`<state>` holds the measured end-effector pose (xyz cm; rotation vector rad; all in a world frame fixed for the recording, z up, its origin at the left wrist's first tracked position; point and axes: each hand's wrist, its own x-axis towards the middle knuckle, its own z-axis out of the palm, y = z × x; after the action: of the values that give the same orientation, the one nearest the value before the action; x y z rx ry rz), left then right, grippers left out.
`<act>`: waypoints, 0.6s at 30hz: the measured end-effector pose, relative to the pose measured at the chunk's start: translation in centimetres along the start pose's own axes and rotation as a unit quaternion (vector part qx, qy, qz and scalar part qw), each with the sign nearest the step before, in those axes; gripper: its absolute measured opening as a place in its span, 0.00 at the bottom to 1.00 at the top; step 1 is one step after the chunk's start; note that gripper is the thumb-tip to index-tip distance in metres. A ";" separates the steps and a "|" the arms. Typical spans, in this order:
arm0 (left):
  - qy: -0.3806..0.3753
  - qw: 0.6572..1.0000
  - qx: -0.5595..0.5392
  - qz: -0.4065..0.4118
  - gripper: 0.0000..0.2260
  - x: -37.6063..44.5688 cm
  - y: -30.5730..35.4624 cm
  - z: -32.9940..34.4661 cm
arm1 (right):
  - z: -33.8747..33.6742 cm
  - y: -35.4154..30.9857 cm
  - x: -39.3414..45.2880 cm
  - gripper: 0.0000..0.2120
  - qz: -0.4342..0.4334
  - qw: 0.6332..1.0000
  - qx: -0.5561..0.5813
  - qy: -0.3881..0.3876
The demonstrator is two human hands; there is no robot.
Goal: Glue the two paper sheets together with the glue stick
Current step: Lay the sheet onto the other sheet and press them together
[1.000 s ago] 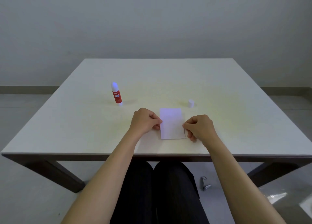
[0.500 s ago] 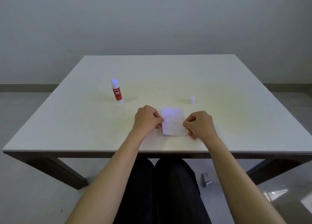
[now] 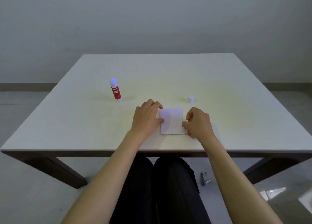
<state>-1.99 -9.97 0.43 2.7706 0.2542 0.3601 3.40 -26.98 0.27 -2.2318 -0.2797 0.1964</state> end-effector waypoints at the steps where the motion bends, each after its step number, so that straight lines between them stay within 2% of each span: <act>1: -0.018 0.999 0.013 0.038 0.19 0.1 -0.4 -0.2 | 0.0 0.0 0.0 0.08 -0.001 1.000 0.001 0.000; 4: -0.135 0.984 0.062 0.102 0.27 0.4 -1.4 -0.5 | 0.1 0.1 0.1 0.08 -0.005 1.000 -0.002 -0.001; 7: -0.225 0.966 0.073 0.105 0.33 0.1 -1.6 -0.1 | 0.1 0.2 0.1 0.07 -0.008 1.000 0.000 0.001; 10: -0.235 0.968 0.030 0.084 0.34 -0.2 -1.8 0.1 | 0.1 0.1 0.2 0.06 -0.008 1.000 -0.001 0.000; 14: -0.232 0.969 0.045 0.079 0.35 0.0 -2.5 -0.4 | -0.1 0.2 0.4 0.06 -0.001 1.000 -0.006 -0.018; 18: -0.224 0.973 0.026 0.050 0.34 -0.6 -4.6 -1.2 | 0.4 -0.2 0.0 0.04 -0.019 1.000 -0.019 0.005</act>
<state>-3.50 -5.49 -0.20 2.8259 0.0112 -0.2560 3.27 -26.58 0.19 -2.2620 -0.3224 0.1621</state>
